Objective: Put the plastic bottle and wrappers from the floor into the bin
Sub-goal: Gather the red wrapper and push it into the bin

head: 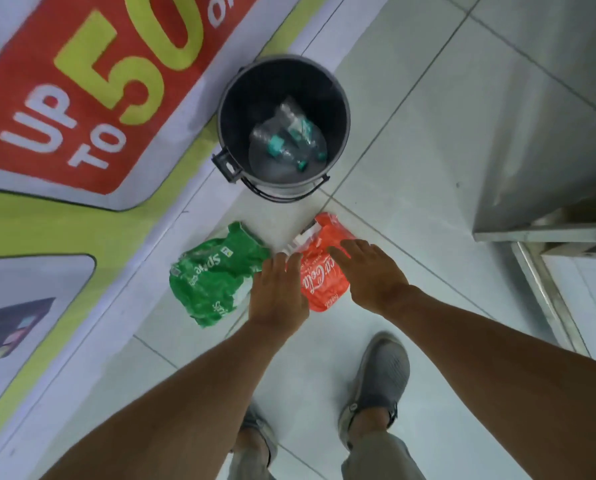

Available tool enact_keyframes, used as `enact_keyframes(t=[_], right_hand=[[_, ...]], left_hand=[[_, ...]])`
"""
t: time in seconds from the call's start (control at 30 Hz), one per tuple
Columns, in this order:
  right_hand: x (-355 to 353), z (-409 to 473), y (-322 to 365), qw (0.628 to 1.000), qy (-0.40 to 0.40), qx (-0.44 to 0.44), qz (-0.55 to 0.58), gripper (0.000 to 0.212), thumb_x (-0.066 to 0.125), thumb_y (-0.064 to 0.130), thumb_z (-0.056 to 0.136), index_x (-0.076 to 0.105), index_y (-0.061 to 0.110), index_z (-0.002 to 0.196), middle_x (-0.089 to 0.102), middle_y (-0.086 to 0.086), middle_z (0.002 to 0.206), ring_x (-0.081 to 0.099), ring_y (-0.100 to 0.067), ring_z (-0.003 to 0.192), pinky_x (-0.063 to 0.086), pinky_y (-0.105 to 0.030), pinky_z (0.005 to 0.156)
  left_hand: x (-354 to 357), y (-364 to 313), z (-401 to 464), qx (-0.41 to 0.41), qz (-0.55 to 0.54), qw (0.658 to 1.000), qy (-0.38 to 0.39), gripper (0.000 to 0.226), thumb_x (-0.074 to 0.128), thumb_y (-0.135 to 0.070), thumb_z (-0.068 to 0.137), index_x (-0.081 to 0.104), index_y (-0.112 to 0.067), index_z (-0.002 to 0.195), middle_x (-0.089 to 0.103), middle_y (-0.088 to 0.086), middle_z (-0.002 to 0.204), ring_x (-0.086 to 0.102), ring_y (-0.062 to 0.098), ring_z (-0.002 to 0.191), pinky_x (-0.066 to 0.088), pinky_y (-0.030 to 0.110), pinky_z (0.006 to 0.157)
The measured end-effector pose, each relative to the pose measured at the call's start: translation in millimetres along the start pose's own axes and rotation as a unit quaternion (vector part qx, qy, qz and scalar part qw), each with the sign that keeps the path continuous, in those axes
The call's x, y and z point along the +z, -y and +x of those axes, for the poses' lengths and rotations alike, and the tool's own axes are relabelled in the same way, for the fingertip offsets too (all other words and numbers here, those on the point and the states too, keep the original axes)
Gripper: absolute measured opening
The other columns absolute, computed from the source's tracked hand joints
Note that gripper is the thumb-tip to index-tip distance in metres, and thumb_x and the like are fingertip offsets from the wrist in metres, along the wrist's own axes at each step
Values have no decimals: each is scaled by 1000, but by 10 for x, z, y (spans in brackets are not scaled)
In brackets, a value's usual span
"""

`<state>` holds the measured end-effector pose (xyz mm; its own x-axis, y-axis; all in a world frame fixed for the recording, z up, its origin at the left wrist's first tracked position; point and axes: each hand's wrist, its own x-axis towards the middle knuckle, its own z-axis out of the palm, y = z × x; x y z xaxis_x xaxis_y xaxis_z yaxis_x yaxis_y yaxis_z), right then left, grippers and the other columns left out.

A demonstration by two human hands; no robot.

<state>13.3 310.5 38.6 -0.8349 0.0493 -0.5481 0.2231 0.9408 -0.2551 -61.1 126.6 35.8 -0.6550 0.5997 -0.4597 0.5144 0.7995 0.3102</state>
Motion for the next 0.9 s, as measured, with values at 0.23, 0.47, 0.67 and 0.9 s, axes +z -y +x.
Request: enact_keyframes(t=[0.23, 0.47, 0.67, 0.9], right_hand=[[753, 388, -248, 997, 35, -20, -60, 89, 73, 16, 82, 27, 23, 157, 18, -19, 166, 22, -44, 150, 33, -62, 115], [1254, 680, -522, 995, 31, -18, -92, 87, 79, 28, 81, 31, 27, 154, 14, -17, 168, 18, -46, 151, 36, -73, 105], [1404, 614, -585, 995, -52, -25, -84, 60, 69, 45, 88, 48, 23, 139, 44, -15, 154, 53, -39, 128, 54, -55, 90], [1186, 347, -524, 998, -53, -14, -12, 54, 76, 43, 84, 59, 15, 126, 63, -15, 132, 67, -34, 98, 57, -46, 85]], left_hand=[[1006, 78, 249, -28, -1, 1000, -9, 114, 90, -39, 59, 32, -18, 155, 47, 17, 143, 46, 38, 129, 39, 52, 109], [1631, 170, 470, 0, 68, 997, -37, 103, 83, -52, 68, 37, -19, 154, 45, 21, 151, 39, 45, 141, 23, 70, 114], [1691, 122, 451, 3, 83, 995, -51, 92, 87, -50, 69, 43, -24, 146, 54, 11, 144, 47, 38, 136, 23, 76, 110], [1327, -17, 265, 18, 87, 995, -36, 84, 87, -49, 72, 47, -25, 143, 60, 8, 139, 54, 34, 128, 25, 71, 112]])
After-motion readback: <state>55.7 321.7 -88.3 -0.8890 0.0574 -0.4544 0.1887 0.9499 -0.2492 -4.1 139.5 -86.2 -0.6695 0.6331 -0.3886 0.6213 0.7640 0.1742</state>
